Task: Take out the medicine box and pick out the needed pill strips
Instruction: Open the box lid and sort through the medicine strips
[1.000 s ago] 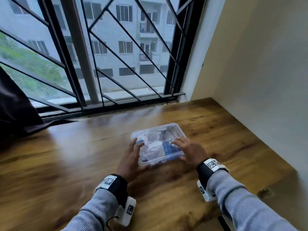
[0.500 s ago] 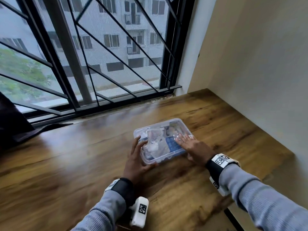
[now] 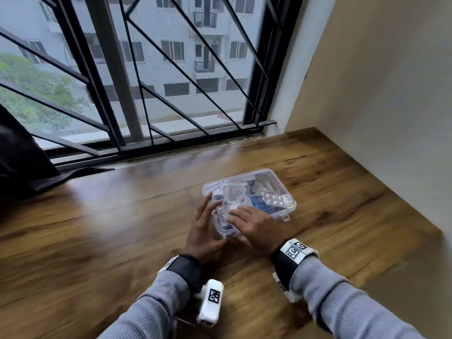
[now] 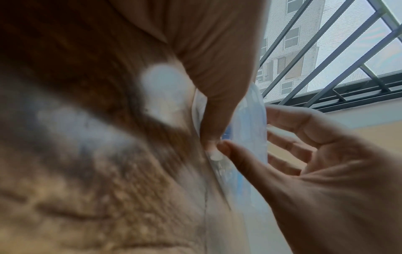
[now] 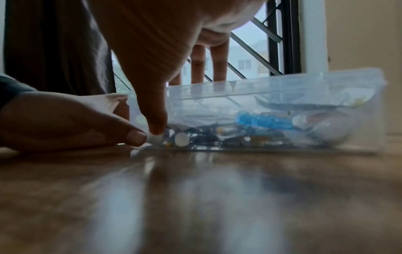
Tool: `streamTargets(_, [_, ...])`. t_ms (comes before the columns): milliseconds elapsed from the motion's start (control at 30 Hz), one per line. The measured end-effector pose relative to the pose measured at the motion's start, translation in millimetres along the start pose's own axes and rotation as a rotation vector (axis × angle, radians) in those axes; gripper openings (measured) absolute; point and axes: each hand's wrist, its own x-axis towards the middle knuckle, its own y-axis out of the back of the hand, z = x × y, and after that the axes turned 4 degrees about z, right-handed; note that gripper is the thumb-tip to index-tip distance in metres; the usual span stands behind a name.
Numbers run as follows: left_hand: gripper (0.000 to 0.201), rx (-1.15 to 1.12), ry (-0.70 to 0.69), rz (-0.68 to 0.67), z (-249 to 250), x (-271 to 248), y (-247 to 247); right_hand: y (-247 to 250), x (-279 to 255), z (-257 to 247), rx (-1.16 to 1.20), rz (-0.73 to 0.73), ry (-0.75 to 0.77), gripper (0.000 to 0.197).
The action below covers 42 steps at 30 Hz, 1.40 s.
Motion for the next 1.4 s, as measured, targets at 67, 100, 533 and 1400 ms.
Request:
streamTargets(67, [0.084,-0.003,-0.018,0.004,0,1,1,-1,0,1,-0.046,0.046,0.064,0.039])
streamTargets(100, [0.083,0.0,-0.024,0.008,0,2,1,-3,0,1,-0.078,0.059,0.1,0.034])
streamTargets(533, [0.078,0.024,0.009,0.001,2,0,0,-23,-1,-15,-0.32,0.117,0.176,0.038])
streamTargets(1400, [0.077,-0.089,0.184,0.134,-10,-3,-8,107,114,106,-0.256,0.104,-0.022,0.016])
